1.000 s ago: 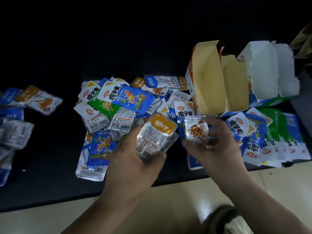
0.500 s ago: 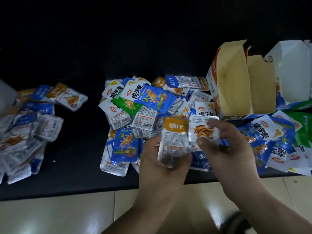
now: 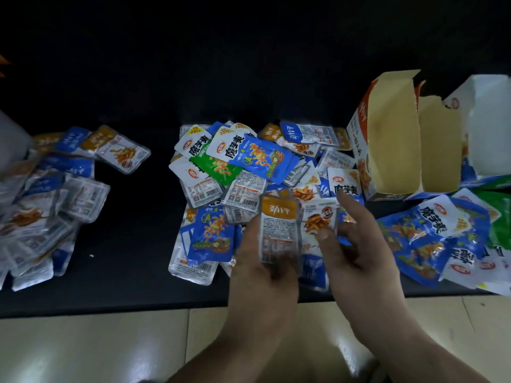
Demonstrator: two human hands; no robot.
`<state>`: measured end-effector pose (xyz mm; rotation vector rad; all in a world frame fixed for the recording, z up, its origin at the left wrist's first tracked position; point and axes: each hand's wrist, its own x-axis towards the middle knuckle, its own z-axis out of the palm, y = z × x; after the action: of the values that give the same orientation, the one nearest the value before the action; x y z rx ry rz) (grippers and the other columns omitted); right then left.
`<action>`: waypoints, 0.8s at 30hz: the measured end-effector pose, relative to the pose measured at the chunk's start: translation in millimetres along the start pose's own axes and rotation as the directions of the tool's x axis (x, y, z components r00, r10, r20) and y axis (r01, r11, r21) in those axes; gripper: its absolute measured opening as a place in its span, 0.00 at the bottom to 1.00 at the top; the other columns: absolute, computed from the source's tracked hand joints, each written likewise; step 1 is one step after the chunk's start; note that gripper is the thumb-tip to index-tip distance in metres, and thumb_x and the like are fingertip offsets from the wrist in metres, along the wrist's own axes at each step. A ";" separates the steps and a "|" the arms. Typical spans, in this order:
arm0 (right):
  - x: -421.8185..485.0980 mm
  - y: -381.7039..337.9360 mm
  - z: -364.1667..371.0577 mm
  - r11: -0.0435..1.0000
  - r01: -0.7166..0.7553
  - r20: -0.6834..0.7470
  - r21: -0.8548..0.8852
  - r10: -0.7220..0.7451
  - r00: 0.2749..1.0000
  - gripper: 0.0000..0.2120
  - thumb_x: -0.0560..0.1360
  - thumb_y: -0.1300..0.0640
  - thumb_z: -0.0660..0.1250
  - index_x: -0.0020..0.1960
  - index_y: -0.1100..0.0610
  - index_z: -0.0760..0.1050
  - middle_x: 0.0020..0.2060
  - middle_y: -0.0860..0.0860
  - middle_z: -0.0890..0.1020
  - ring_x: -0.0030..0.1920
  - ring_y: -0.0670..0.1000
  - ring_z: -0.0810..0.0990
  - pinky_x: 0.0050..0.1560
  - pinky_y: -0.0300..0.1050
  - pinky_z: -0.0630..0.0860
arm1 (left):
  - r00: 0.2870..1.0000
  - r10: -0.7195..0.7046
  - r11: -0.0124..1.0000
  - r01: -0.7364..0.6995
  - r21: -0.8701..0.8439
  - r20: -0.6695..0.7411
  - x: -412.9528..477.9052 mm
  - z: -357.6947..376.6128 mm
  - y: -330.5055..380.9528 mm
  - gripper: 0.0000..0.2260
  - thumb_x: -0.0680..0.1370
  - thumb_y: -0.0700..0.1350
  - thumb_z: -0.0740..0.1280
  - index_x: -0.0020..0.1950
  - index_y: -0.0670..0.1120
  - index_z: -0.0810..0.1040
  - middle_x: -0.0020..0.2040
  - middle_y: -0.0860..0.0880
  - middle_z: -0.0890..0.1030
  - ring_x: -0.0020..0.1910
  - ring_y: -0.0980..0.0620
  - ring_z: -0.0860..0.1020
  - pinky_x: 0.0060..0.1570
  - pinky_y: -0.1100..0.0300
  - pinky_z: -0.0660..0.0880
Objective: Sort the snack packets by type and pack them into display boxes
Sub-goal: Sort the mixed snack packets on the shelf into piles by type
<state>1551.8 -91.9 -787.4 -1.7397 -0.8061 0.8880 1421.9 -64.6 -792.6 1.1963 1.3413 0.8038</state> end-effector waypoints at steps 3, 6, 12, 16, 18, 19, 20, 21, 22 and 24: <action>-3.3 7.5 -1.6 1.000 -0.023 0.001 0.019 0.023 1.000 0.27 0.79 0.62 0.71 0.71 0.40 0.72 0.38 0.41 0.82 0.32 0.40 0.76 0.36 0.31 0.72 | 1.000 -0.027 1.000 0.027 -0.004 0.007 -5.8 6.5 -4.4 0.25 0.80 0.33 0.67 0.72 0.56 0.73 0.55 0.62 0.84 0.52 0.63 0.83 0.45 0.70 0.78; 0.0 16.9 -12.9 0.984 -0.141 -0.053 0.110 0.147 0.988 0.25 0.78 0.60 0.73 0.68 0.37 0.75 0.35 0.47 0.79 0.32 0.47 0.75 0.38 0.45 0.74 | 0.981 -0.166 0.974 0.178 -0.140 0.098 -14.4 13.7 -4.7 0.23 0.81 0.37 0.69 0.70 0.60 0.73 0.55 0.55 0.86 0.46 0.59 0.84 0.43 0.69 0.78; 2.0 15.8 -22.0 0.949 -0.227 -0.002 0.218 0.233 0.972 0.25 0.76 0.63 0.73 0.68 0.43 0.75 0.48 0.51 0.88 0.52 0.54 0.87 0.46 0.52 0.85 | 0.987 0.000 0.997 0.012 -0.079 0.162 -19.1 23.0 3.9 0.23 0.80 0.33 0.67 0.67 0.58 0.77 0.52 0.59 0.86 0.49 0.61 0.84 0.47 0.67 0.79; 1.2 18.6 -31.7 0.994 -0.092 -0.004 -0.056 0.092 0.996 0.36 0.77 0.67 0.72 0.72 0.34 0.69 0.51 0.44 0.87 0.48 0.43 0.86 0.40 0.32 0.79 | 0.950 0.108 0.910 -0.214 0.356 0.294 -18.8 22.3 -11.4 0.23 0.80 0.50 0.67 0.72 0.67 0.70 0.54 0.60 0.77 0.49 0.60 0.80 0.49 0.57 0.80; 5.2 23.9 -40.5 0.989 -0.052 -0.013 -0.140 0.050 0.999 0.37 0.77 0.67 0.72 0.72 0.32 0.68 0.52 0.46 0.86 0.46 0.44 0.84 0.42 0.31 0.77 | 0.944 0.193 0.754 -0.317 0.575 0.268 -11.5 11.1 -26.4 0.15 0.78 0.57 0.66 0.65 0.60 0.77 0.55 0.59 0.73 0.51 0.55 0.78 0.47 0.52 0.80; 6.6 26.0 -43.8 0.985 -0.053 -0.019 -0.165 0.050 0.999 0.36 0.77 0.66 0.72 0.71 0.32 0.69 0.51 0.46 0.86 0.44 0.46 0.83 0.41 0.33 0.76 | 0.935 0.239 0.649 -0.356 0.672 0.263 -6.3 2.7 -32.0 0.15 0.76 0.58 0.67 0.61 0.57 0.80 0.57 0.57 0.75 0.53 0.51 0.77 0.47 0.51 0.80; 7.7 27.6 -46.4 0.980 -0.060 -0.025 -0.190 0.056 0.998 0.33 0.77 0.65 0.72 0.70 0.32 0.70 0.49 0.46 0.85 0.42 0.48 0.83 0.42 0.37 0.77 | 0.926 0.265 0.537 -0.373 0.756 0.269 -0.7 -6.3 -36.5 0.17 0.73 0.58 0.69 0.59 0.54 0.81 0.59 0.54 0.76 0.54 0.47 0.77 0.47 0.49 0.79; 8.4 29.0 -48.2 0.974 -0.069 -0.030 -0.214 0.064 0.997 0.30 0.78 0.64 0.71 0.67 0.32 0.73 0.47 0.45 0.85 0.41 0.49 0.82 0.42 0.41 0.78 | 0.922 0.268 0.439 -0.375 0.817 0.279 3.9 -14.3 -41.7 0.20 0.70 0.58 0.72 0.58 0.52 0.82 0.60 0.52 0.76 0.55 0.45 0.77 0.48 0.48 0.78; 8.9 30.5 -49.1 0.970 -0.079 -0.031 -0.228 0.073 0.997 0.27 0.78 0.63 0.71 0.65 0.33 0.74 0.46 0.45 0.85 0.41 0.50 0.82 0.42 0.44 0.79 | 0.918 0.267 0.364 -0.379 0.851 0.294 7.1 -22.4 -45.1 0.23 0.67 0.58 0.75 0.59 0.50 0.82 0.62 0.50 0.77 0.57 0.43 0.76 0.50 0.46 0.76; 9.9 33.7 -48.9 0.967 -0.103 -0.033 -0.231 0.098 0.995 0.24 0.78 0.61 0.72 0.64 0.35 0.75 0.46 0.45 0.85 0.43 0.51 0.83 0.43 0.48 0.80 | 0.912 0.263 0.301 -0.387 0.872 0.314 9.0 -34.1 -49.3 0.27 0.65 0.58 0.80 0.61 0.49 0.81 0.65 0.49 0.77 0.59 0.42 0.76 0.53 0.45 0.74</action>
<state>1602.4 -116.1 -809.2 -2.0068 -0.8406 0.8678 1380.1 -62.6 -836.4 2.4683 1.4913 0.1214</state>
